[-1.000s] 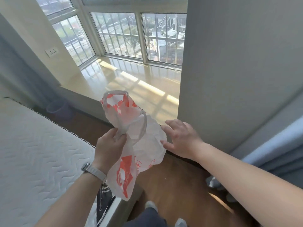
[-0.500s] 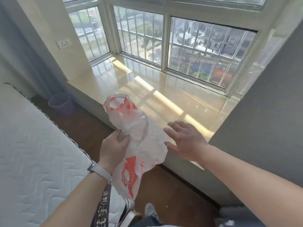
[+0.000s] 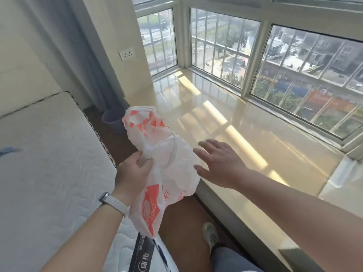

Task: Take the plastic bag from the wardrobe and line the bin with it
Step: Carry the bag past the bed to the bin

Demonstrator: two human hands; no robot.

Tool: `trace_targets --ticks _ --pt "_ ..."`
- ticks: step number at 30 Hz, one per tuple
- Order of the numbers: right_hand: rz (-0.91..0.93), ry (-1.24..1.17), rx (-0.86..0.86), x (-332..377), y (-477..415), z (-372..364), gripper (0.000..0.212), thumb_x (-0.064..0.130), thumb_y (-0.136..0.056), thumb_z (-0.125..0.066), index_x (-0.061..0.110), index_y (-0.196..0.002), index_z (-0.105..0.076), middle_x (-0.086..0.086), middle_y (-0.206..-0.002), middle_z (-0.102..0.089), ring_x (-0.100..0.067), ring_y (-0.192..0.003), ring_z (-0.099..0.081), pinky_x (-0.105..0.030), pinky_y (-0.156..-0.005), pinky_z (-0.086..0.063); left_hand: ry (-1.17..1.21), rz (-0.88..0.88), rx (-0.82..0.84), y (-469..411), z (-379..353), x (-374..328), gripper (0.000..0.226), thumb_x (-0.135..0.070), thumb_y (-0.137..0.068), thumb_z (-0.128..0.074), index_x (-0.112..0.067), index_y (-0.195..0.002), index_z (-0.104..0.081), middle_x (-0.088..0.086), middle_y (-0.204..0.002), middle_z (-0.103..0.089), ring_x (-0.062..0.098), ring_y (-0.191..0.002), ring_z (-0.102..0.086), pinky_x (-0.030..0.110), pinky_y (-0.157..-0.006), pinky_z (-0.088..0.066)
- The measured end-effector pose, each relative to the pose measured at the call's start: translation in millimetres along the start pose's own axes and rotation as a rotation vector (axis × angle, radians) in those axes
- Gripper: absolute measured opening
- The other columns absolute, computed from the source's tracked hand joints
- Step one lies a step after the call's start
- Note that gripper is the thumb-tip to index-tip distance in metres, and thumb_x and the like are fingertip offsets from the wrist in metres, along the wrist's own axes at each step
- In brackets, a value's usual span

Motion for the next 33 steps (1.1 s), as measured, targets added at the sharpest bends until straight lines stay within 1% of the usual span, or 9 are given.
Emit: trace_targets --ticks 5,8,9,13,15,20,25,28,33 --pt "0.173 -0.033 0.007 4.1 -83.2 -14.0 0.055 0.055 -0.091 -0.032 0.025 -0.136 -0.04 -0.003 -0.146 -0.04 -0.027 -0.137 -0.029 -0.041 -0.108 -0.027 -0.07 0.102 -0.131 -38.7 18.7 12.0 0.028 -0.029 -0.091 -0.057 -0.024 -0.064 -0.049 -0.006 -0.059 -0.053 0.015 -0.059 -0.052 0.028 -0.05 -0.035" --pt "0.264 -0.046 0.004 6.9 -130.0 -14.8 0.054 0.056 -0.088 -0.032 0.024 -0.13 -0.044 -0.002 -0.14 -0.045 -0.027 -0.132 -0.036 -0.042 -0.105 -0.033 -0.105 0.174 -0.202 -58.6 30.0 19.0 0.024 -0.032 -0.09 -0.057 -0.016 -0.071 -0.056 0.004 -0.062 -0.058 0.025 -0.062 -0.056 0.039 -0.051 -0.045" --pt "0.298 -0.048 -0.011 7.1 -144.5 -13.0 0.051 0.054 -0.089 -0.036 0.024 -0.129 -0.045 -0.002 -0.138 -0.046 -0.027 -0.131 -0.037 -0.042 -0.104 -0.034 -0.121 0.191 -0.226 -65.3 33.0 20.3 0.025 -0.031 -0.09 -0.057 -0.014 -0.072 -0.056 0.006 -0.061 -0.057 0.026 -0.061 -0.055 0.038 -0.052 -0.045" --pt "0.388 -0.072 -0.04 3.7 -194.6 -9.1 0.047 0.052 -0.09 -0.042 0.023 -0.127 -0.047 -0.002 -0.136 -0.047 -0.025 -0.129 -0.037 -0.041 -0.102 -0.034 -0.134 0.235 -0.335 -85.6 44.1 15.3 0.035 -0.026 -0.089 -0.059 -0.02 -0.06 -0.042 -0.006 -0.051 -0.042 0.016 -0.052 -0.042 0.03 -0.05 -0.033" --pt "0.406 -0.084 -0.039 3.3 -214.1 -8.2 0.047 0.053 -0.091 -0.042 0.024 -0.128 -0.046 -0.001 -0.138 -0.046 -0.024 -0.129 -0.036 -0.04 -0.102 -0.033 -0.133 0.271 -0.363 -92.8 48.9 16.6 0.036 -0.026 -0.089 -0.06 -0.021 -0.059 -0.04 -0.007 -0.051 -0.041 0.013 -0.052 -0.041 0.029 -0.05 -0.032" --pt "0.397 -0.175 -0.073 3.0 -256.6 1.0 0.048 0.048 -0.09 -0.05 0.021 -0.13 -0.049 -0.003 -0.138 -0.048 -0.027 -0.13 -0.038 -0.041 -0.102 -0.033 -0.13 0.326 -0.393 -117.3 60.5 33.8 0.03 -0.029 -0.089 -0.059 -0.019 -0.063 -0.047 -0.003 -0.057 -0.052 0.018 -0.057 -0.048 0.029 -0.05 -0.037" --pt "0.403 -0.159 -0.055 9.2 -298.7 -9.8 0.047 0.047 -0.089 -0.052 0.021 -0.128 -0.051 -0.002 -0.135 -0.05 -0.026 -0.129 -0.04 -0.041 -0.099 -0.035 -0.131 0.34 -0.42 -150.4 69.5 54.1 0.033 -0.028 -0.088 -0.059 -0.017 -0.062 -0.044 -0.001 -0.056 -0.049 0.018 -0.056 -0.046 0.031 -0.052 -0.037" --pt "0.41 -0.134 -0.044 16.6 -326.5 -19.4 0.045 0.046 -0.088 -0.052 0.021 -0.125 -0.052 -0.002 -0.131 -0.053 -0.027 -0.126 -0.043 -0.04 -0.097 -0.037 -0.107 0.353 -0.404 -180.6 74.4 78.1 0.031 -0.031 -0.088 -0.058 -0.015 -0.064 -0.046 0.003 -0.061 -0.054 0.021 -0.059 -0.051 0.032 -0.053 -0.04" --pt "0.387 -0.074 -0.023 31.0 -393.0 -27.3 0.042 0.048 -0.09 -0.048 0.023 -0.124 -0.05 0.001 -0.133 -0.05 -0.023 -0.128 -0.038 -0.037 -0.099 -0.033 -0.046 0.315 -0.394 -248.3 92.3 109.3 0.024 -0.03 -0.091 -0.057 -0.025 -0.068 -0.053 -0.01 -0.066 -0.059 0.01 -0.063 -0.055 0.022 -0.053 -0.036"
Point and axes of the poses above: each hand's wrist, its own y-axis away from the middle knuckle, its own z-axis out of the back of the hand, x = y × z, the point moved 10 cm from there along -y, towards the middle knuckle
